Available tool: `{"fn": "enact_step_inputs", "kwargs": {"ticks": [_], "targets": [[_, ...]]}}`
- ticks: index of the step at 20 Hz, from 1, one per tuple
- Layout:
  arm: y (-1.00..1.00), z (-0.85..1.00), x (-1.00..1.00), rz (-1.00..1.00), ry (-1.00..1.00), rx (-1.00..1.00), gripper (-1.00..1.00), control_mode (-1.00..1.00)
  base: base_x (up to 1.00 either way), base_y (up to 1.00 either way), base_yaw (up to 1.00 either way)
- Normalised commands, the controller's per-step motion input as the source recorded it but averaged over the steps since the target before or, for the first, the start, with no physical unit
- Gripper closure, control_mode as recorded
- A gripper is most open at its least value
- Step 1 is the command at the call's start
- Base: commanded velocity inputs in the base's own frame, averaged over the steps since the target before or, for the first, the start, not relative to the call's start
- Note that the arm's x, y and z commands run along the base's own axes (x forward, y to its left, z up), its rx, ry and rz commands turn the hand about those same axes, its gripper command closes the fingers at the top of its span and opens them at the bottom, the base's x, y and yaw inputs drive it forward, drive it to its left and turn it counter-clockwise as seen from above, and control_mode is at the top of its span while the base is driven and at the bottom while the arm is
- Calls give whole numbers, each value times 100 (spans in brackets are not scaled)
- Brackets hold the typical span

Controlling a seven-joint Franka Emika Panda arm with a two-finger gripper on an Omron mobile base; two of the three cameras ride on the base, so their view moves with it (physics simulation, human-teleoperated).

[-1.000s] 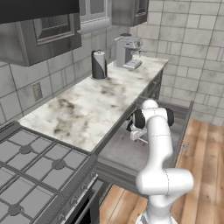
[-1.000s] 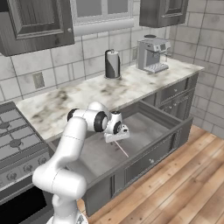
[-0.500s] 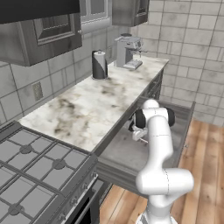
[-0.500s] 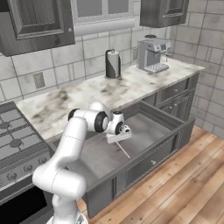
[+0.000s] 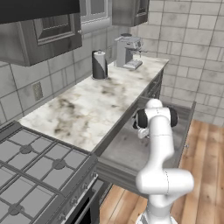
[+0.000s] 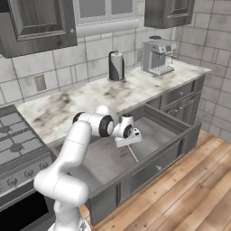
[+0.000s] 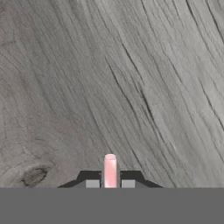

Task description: Take a straw from the drawer in front and place it inside the glass cup on the dining counter.

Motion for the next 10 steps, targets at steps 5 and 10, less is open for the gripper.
{"fn": "enact_step_inputs", "kwargs": {"ticks": [5,10], "targets": [[-5,92,-23,0,-8,0,100,-100,0,0,0],[0,100,-56,0,-4,0,100,-100,0,0,0]]}}
